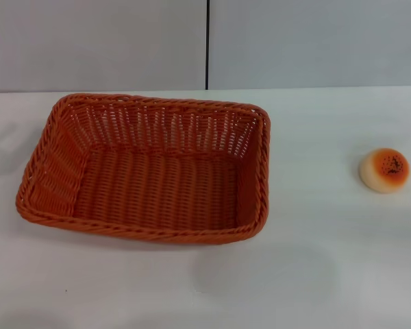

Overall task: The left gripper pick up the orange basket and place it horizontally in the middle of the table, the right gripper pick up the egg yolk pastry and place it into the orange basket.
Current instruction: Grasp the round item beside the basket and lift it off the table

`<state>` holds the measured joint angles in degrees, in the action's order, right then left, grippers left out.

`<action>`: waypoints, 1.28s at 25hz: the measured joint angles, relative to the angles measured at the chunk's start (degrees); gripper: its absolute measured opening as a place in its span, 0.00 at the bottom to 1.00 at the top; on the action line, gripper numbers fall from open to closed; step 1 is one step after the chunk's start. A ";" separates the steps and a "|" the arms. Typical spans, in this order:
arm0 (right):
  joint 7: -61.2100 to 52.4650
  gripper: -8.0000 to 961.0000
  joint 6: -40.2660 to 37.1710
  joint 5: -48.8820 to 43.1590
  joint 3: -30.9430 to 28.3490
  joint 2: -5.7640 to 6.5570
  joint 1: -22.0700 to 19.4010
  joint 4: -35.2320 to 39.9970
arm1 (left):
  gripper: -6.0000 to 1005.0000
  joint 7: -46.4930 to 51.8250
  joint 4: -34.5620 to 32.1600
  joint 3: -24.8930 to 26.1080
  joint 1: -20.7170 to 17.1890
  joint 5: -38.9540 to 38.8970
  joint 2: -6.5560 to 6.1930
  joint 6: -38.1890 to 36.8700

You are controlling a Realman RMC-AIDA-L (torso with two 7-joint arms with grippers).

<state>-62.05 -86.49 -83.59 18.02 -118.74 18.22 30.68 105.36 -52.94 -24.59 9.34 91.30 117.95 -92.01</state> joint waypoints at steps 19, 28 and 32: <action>-67.29 0.52 -18.10 -70.52 3.60 6.78 18.49 35.16 | 0.74 -39.20 27.14 14.78 -1.23 -6.24 -0.01 -9.31; -69.87 0.51 -10.31 -71.45 13.60 6.39 20.59 24.06 | 0.74 -41.73 29.09 14.59 -1.42 -5.88 0.01 -9.17; -70.95 0.51 -5.24 -71.75 16.99 6.39 20.90 20.08 | 0.74 -41.74 29.14 14.78 -1.56 -5.89 -0.02 -9.33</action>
<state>-133.00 -91.73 -155.34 35.01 -112.35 39.12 50.76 63.62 -23.80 -9.81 7.78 85.42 117.93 -101.34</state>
